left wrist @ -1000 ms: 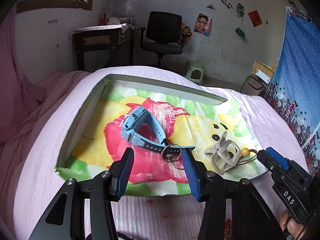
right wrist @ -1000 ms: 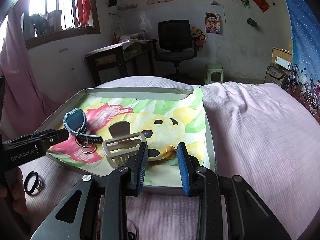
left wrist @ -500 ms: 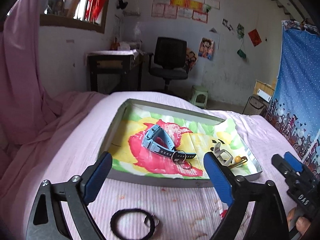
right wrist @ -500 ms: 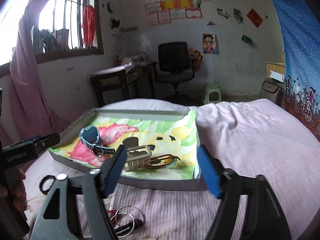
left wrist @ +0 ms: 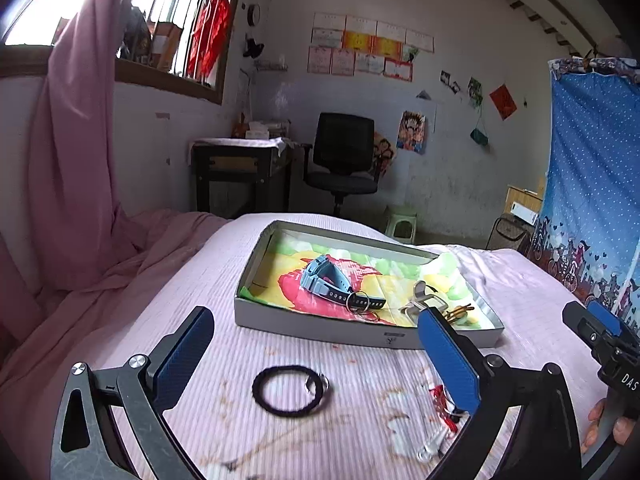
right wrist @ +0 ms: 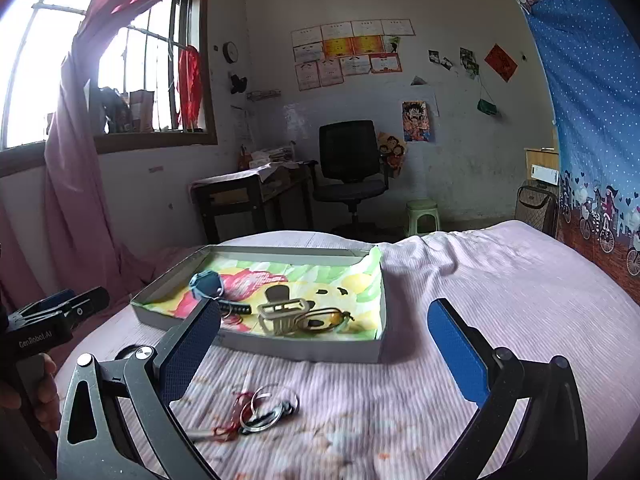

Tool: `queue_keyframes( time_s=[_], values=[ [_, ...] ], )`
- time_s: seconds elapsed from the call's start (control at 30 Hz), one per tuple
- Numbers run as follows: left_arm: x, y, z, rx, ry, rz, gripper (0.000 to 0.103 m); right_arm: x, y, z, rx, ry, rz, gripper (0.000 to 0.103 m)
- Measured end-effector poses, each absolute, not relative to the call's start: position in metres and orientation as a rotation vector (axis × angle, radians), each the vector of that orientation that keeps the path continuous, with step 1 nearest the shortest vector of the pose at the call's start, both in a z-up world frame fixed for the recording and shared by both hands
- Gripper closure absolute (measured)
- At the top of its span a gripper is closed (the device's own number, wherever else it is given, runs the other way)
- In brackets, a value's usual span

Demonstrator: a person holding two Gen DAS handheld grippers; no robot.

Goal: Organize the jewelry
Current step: 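Withdraw both grippers from the tray toward the remaining keys and rings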

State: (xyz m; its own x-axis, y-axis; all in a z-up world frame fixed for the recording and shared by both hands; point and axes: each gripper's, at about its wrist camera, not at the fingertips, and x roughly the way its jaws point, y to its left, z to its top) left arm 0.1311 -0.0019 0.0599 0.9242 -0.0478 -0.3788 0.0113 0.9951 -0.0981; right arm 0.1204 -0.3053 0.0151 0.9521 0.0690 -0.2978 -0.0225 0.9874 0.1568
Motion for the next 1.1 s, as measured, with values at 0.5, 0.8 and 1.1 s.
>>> queue_keyframes(
  time_s=[0.5,0.8,1.1],
  values=[
    [0.083,0.011,0.047,-0.060,0.376,-0.023,0.000,0.078,-0.284,0.010,0.095,0.335,0.074,0.001],
    [0.087,0.017,0.028,-0.036,0.439,-0.016,0.000,0.080,-0.270,-0.005,0.048,0.400,0.105,0.001],
    [0.105,0.027,0.007,-0.024,0.556,-0.040,0.000,0.094,-0.255,-0.024,0.014,0.508,0.127,0.001]
  ],
)
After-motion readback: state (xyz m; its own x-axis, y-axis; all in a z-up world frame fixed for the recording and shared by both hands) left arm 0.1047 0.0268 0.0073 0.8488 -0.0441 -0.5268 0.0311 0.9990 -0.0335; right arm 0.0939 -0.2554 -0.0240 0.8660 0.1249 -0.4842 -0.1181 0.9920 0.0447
